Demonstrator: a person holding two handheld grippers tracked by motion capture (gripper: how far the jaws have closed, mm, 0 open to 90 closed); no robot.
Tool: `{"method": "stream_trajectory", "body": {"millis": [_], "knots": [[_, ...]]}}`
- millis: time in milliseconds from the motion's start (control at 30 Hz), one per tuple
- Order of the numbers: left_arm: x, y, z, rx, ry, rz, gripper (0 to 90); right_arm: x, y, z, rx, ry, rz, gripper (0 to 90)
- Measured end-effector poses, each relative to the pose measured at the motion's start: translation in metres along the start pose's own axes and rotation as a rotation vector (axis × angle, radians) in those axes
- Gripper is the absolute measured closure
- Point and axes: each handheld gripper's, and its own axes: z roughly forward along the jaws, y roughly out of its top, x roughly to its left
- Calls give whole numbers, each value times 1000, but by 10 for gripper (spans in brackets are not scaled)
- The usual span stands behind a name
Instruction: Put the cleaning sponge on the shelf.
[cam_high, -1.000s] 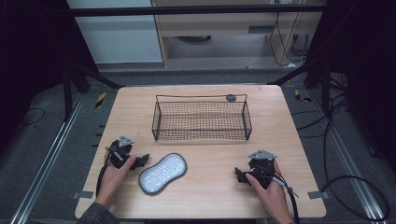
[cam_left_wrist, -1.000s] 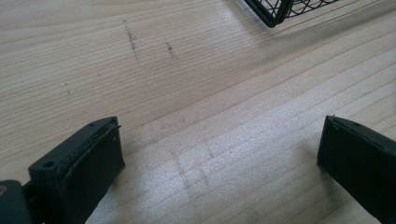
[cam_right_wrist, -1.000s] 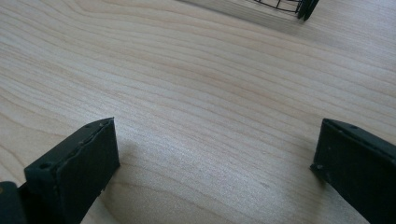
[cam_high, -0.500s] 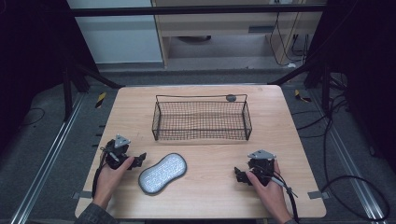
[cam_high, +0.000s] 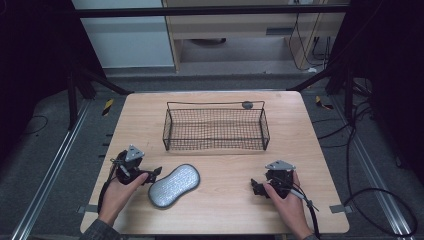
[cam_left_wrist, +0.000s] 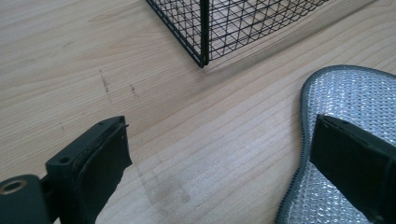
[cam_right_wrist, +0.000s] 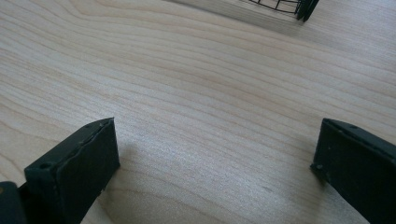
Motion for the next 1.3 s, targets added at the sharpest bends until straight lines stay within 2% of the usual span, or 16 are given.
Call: {"method": "stream_trajectory", "body": {"millis": [100, 233, 267, 367, 400, 500, 600, 767, 800, 867, 933, 967, 1100, 1167, 1233, 1300], "knots": [[-4, 3, -5, 7, -6, 32, 59, 0, 0, 0, -1, 3, 3, 4], [-9, 10, -12, -8, -22, 37, 57, 0, 0, -1, -1, 7, 2, 3], [-15, 14, -15, -12, -29, 67, 54, 0, -1, -1, -1, 6, -3, 4], [-21, 17, -15, -11, -45, 89, 56, 0, -1, -1, 0, 8, -7, 4], [-28, 20, -14, 5, -48, 120, 56, -1, -1, -1, -1, 11, -8, 4], [-34, 23, -11, 23, -54, 139, 46, -1, -1, -1, -2, 13, -17, 4], [-43, 30, -6, 66, -85, 157, 55, -1, -2, -2, 1, 18, -14, 4], [-48, 39, -4, 123, -95, 188, 54, -1, -2, -2, -1, 20, -18, 4], [-51, 44, -2, 156, -112, 207, 65, -1, -2, -2, -1, 21, -19, 4], [-53, 46, 1, 205, -94, 237, 75, -1, -2, -2, 0, 23, -17, 4], [-54, 47, 2, 224, -92, 239, 74, -1, -2, -2, 0, 23, -18, 4], [-54, 49, 4, 240, -103, 216, 67, -1, -2, -2, 0, 23, -18, 3], [-56, 50, 8, 278, -108, 222, 55, -1, -2, -2, 0, 24, -18, 3], [-57, 51, 9, 311, -126, 236, 43, -3, -2, -2, -1, 28, -33, 4], [-60, 51, 13, 341, -175, 251, 42, -3, -1, -1, 1, 28, -33, 3], [-63, 50, 15, 361, -181, 275, 44, -2, -1, -1, 4, 26, -28, 3]]}}
